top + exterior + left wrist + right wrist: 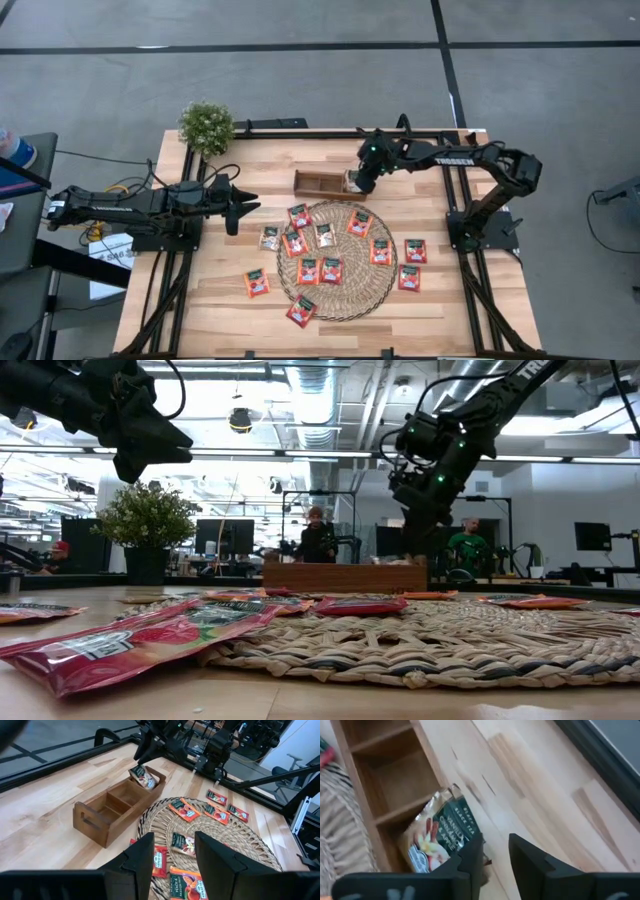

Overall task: Pick & Place Tea
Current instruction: Put the brown tea bag into the right section of the wooden organizer

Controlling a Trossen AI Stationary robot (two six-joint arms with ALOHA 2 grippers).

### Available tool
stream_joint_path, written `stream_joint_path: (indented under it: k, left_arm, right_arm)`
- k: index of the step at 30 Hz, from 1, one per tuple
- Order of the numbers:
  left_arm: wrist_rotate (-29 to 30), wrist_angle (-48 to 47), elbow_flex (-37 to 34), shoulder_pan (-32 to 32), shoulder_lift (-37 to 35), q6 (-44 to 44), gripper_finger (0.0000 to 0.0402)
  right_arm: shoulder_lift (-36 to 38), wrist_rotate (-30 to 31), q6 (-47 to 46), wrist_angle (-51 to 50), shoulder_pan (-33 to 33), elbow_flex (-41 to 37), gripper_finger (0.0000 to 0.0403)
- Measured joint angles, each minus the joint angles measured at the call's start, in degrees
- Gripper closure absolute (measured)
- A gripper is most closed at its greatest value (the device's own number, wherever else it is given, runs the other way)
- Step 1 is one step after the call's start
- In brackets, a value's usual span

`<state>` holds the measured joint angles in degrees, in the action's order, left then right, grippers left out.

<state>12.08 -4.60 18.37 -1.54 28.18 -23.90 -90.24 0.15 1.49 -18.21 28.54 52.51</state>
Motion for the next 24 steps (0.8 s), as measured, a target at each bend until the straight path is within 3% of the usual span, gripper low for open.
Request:
stream_joint_path:
  k: [12, 24]
  left_arm:
    - [0.0, 0.0, 0.0, 0.0, 0.0, 0.0, 0.0269]
    - [0.4, 0.0, 0.0, 0.0, 0.0, 0.0, 0.0269]
  right_arm:
    - [0.0, -1.3, 0.5, 0.0, 0.6, 0.0, 0.0246]
    - [0.0, -0.5, 0.5, -3.4, 0.9, 0.0, 0.026]
